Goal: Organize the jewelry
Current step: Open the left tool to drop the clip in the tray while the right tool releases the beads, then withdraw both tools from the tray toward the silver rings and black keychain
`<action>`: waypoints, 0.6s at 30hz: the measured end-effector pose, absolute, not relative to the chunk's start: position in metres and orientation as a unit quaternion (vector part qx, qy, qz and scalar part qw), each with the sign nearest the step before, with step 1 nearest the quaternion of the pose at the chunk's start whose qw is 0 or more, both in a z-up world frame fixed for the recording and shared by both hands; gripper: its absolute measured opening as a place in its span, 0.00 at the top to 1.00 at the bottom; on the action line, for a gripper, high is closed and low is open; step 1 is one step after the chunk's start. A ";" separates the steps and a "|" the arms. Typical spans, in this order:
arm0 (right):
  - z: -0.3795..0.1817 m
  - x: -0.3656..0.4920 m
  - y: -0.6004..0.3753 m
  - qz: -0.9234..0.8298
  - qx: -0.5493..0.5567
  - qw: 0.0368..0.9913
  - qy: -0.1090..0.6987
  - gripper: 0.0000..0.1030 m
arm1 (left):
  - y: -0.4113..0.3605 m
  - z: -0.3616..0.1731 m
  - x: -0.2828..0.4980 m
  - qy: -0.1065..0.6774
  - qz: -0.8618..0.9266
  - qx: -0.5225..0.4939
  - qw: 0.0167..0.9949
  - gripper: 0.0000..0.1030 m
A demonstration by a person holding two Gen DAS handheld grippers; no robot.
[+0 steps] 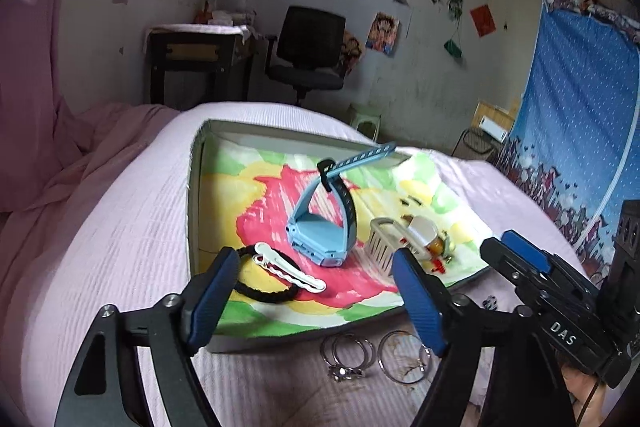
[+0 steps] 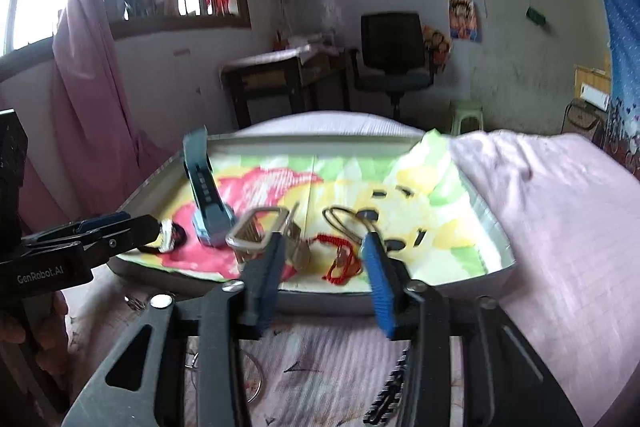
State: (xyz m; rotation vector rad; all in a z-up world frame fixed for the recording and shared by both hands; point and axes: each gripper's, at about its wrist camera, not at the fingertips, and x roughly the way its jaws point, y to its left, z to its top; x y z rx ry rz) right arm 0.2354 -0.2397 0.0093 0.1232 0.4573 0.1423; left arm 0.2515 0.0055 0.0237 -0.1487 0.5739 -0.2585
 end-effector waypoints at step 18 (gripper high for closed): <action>0.037 0.154 -0.266 0.064 0.068 0.985 0.142 0.10 | 0.004 0.036 0.170 0.190 -0.123 -0.032 0.974 0.01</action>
